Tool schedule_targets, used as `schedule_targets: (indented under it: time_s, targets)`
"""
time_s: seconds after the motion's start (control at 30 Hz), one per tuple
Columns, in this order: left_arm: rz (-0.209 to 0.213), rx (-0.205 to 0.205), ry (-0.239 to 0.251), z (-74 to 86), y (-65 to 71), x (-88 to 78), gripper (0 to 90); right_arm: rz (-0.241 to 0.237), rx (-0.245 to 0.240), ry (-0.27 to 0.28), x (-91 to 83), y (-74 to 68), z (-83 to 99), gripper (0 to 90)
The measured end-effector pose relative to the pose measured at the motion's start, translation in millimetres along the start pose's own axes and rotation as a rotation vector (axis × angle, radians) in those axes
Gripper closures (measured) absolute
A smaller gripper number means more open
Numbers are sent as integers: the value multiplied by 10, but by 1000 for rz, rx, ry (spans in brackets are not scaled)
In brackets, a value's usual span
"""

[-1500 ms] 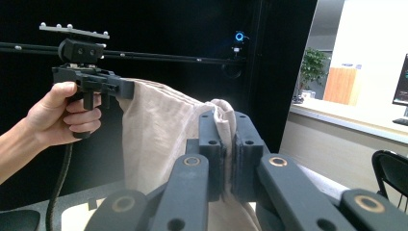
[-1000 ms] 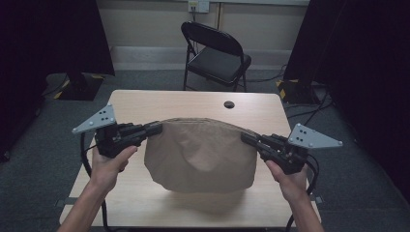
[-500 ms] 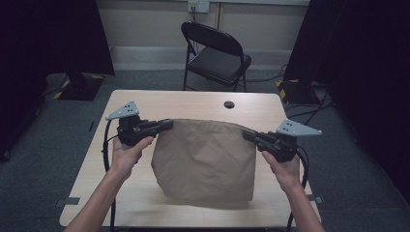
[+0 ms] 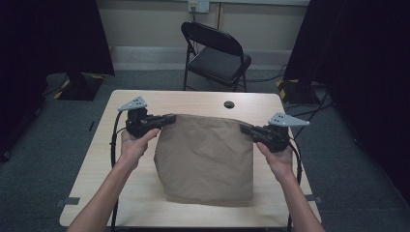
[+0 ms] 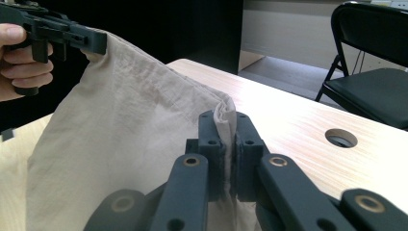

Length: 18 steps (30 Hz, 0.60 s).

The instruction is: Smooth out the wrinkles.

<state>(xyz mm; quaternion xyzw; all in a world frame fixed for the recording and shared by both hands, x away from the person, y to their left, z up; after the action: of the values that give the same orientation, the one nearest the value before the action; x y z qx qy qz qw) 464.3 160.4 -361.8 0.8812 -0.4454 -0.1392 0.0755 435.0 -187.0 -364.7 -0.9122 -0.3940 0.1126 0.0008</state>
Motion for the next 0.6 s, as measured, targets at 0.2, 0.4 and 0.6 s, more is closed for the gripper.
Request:
schedule_targets:
  time_s: [0.2,0.4,0.6]
  targets:
    - [-15,-4,-1,12,-90,99,864,17,4,-14,92,100,10,850]
    - [-34,-10,-7,-4,-233,192,864,33,17,-19,184,207,23,850]
    - [-61,-13,-9,40,-359,282,863,48,19,-32,304,300,44,848]
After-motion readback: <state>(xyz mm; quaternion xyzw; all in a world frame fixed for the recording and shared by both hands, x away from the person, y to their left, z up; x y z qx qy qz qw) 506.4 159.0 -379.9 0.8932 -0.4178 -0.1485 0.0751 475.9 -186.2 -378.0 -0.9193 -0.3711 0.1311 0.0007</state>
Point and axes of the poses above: each handheld gripper's, and its own axes: x roughly forward along the jaws, z roughly out of its underside, y roughly to its right, the point moved 4 cm from there along x, roughly forward along the jaws, and after that the axes turned 6 degrees about y, right-handed, at the moved point
